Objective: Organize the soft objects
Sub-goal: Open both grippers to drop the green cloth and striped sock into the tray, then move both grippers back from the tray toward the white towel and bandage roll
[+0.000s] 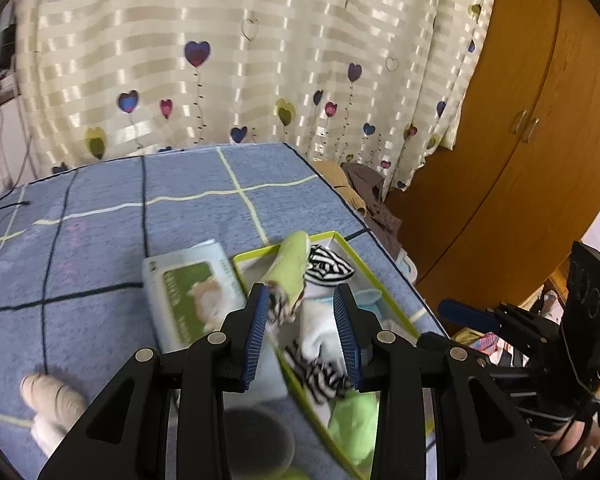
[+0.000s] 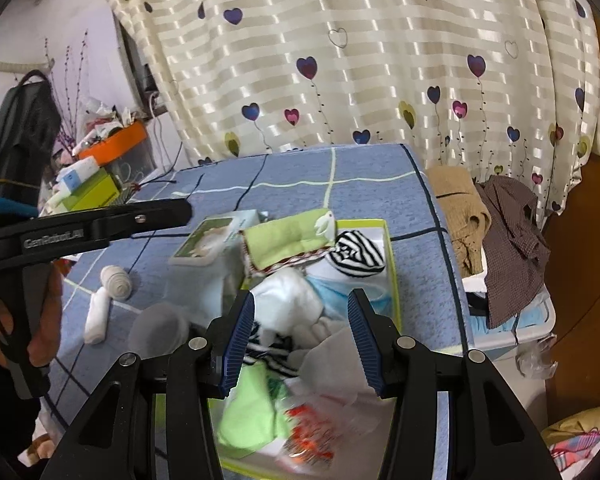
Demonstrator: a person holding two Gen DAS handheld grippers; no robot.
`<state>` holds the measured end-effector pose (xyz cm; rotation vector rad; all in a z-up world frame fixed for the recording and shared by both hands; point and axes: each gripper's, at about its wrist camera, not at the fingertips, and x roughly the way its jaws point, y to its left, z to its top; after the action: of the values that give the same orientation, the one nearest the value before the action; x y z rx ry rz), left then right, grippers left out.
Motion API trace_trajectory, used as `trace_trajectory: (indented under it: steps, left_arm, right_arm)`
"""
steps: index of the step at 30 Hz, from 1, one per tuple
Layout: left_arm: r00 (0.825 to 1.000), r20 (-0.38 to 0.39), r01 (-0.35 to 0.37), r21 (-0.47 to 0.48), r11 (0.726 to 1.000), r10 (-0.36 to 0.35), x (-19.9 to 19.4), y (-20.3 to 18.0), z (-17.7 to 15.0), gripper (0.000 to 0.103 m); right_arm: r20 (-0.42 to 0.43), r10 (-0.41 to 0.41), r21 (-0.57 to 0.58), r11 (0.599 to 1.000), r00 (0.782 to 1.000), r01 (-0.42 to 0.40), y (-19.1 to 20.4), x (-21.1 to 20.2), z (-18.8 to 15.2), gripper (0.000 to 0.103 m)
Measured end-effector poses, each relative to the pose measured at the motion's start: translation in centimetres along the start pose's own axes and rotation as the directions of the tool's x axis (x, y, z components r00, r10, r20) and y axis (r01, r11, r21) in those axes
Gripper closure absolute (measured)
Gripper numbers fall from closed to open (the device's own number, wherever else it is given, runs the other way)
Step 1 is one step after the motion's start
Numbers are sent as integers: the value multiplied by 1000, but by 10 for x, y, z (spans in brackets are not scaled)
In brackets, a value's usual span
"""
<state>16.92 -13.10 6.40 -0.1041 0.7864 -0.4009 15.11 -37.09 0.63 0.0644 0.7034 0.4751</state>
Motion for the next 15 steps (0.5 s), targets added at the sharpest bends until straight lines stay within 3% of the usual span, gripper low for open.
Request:
trace_trajectory:
  steps: [15]
  left_arm:
    - [998, 58, -8, -46, 999, 11, -71, 21, -59, 68]
  right_arm:
    - [-4, 45, -74, 996, 999, -45, 74, -26, -17, 55]
